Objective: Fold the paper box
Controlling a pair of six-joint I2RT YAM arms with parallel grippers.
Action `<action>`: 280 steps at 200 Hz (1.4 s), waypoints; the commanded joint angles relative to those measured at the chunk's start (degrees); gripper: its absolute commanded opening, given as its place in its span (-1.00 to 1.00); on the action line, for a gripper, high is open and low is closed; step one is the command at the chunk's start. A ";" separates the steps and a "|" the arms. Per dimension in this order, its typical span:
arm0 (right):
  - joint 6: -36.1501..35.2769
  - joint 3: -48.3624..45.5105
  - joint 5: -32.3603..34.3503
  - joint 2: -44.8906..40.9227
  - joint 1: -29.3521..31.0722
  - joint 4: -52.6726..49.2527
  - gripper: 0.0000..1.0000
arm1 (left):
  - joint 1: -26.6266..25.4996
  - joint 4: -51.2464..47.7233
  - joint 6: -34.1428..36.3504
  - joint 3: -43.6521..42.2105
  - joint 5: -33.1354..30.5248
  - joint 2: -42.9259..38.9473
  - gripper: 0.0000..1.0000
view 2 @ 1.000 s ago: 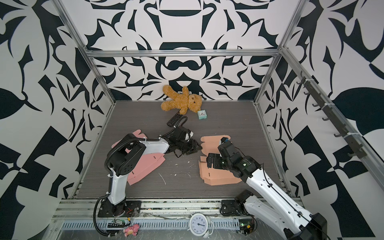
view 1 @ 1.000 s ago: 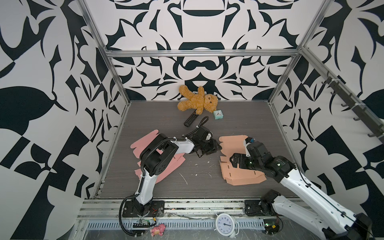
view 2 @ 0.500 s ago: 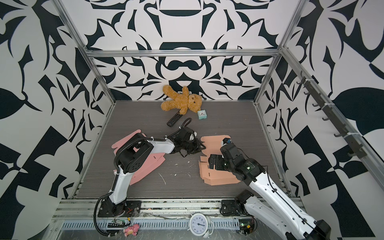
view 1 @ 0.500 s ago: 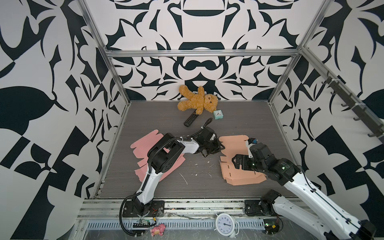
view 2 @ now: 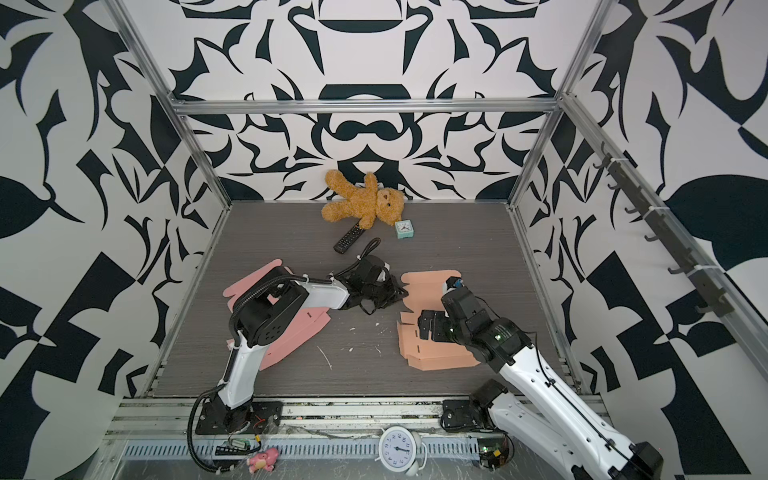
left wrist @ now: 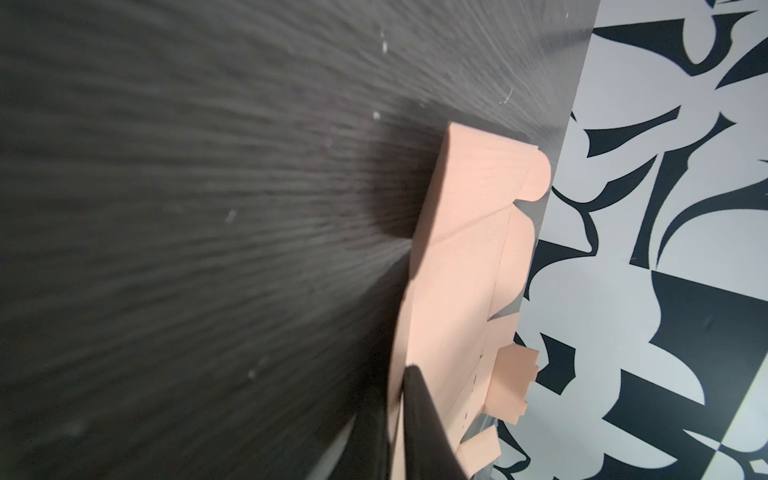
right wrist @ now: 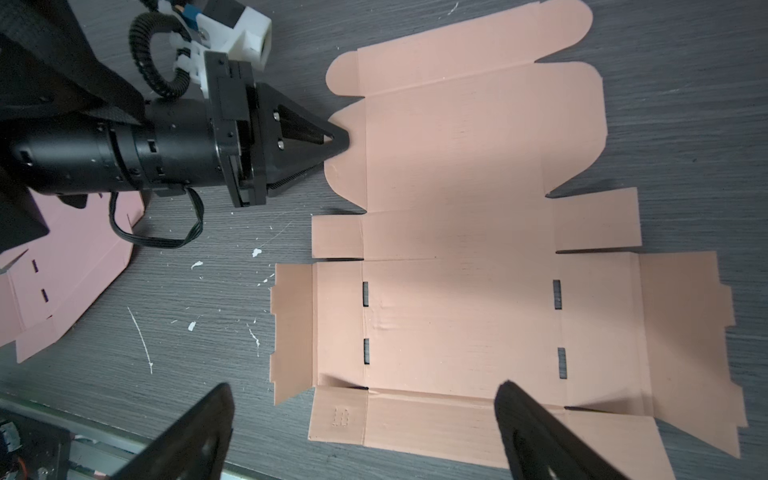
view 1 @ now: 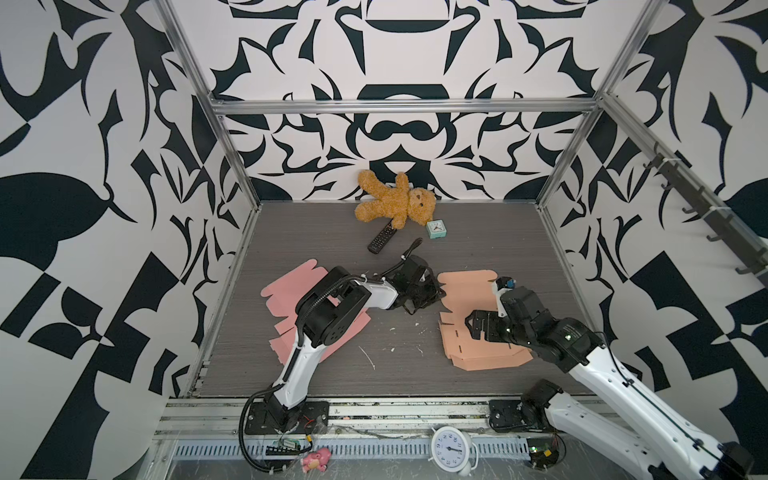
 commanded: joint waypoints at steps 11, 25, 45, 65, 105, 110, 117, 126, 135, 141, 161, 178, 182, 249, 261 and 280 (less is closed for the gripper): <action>-0.75 1.83 1.43 -0.44 0.23 0.19 0.99 | -0.24 2.89 -3.08 -3.68 -3.60 -0.80 -0.86; -1.04 2.09 1.35 -0.28 0.28 0.12 0.99 | -0.24 3.48 -3.28 -5.27 -5.08 -2.32 -0.89; -1.23 2.27 1.00 -0.40 0.31 0.55 0.99 | -0.24 5.37 -4.41 -9.79 -9.01 -5.88 -0.91; -1.22 2.17 0.65 -0.35 0.28 1.06 0.99 | -0.24 6.45 -5.61 -14.85 -12.89 -9.96 -0.91; -1.18 2.36 -0.49 -0.02 0.30 2.02 0.99 | 0.68 13.59 -9.45 -24.25 -18.29 -14.77 -0.91; -1.15 2.27 -0.64 -0.23 0.29 2.25 0.99 | 0.92 15.60 -10.18 -25.89 -18.90 -15.05 -0.91; -1.06 2.15 -0.91 -0.36 0.23 2.38 0.99 | 1.27 18.55 -11.14 -27.87 -19.44 -15.27 -0.91; -1.08 2.12 -1.06 -0.35 0.24 2.56 0.99 | 1.75 21.83 -12.14 -30.21 -19.78 -15.51 -0.91; -1.13 2.14 -1.28 -0.24 0.28 2.57 0.99 | 2.00 23.70 -12.69 -32.13 -20.54 -15.88 -0.91; -1.29 2.27 -1.38 -0.10 0.23 2.58 0.99 | 2.09 23.98 -12.70 -33.03 -20.92 -16.26 -0.91; -1.41 2.44 -1.48 0.33 0.31 2.48 0.99 | 2.13 23.47 -12.07 -35.07 -22.17 -17.90 -0.87; -1.26 2.58 -1.65 0.51 0.30 2.51 0.99 | 2.06 22.76 -10.61 -36.05 -23.34 -19.66 -0.78; -1.19 2.54 -1.65 0.44 0.29 2.48 0.99 | 2.09 22.28 -10.36 -36.26 -23.60 -20.11 -0.77; -0.54 2.53 -2.03 -0.09 0.26 2.18 0.99 | 2.97 17.25 -6.73 -40.12 -22.08 -26.64 -0.05; -0.55 2.68 -1.67 -0.33 0.30 1.57 0.99 | 3.01 13.15 -4.91 -40.25 -21.23 -28.75 -0.02; -0.86 3.03 -1.43 0.15 0.31 1.10 0.99 | 2.93 6.38 -2.27 -40.90 -20.54 -32.95 0.04</action>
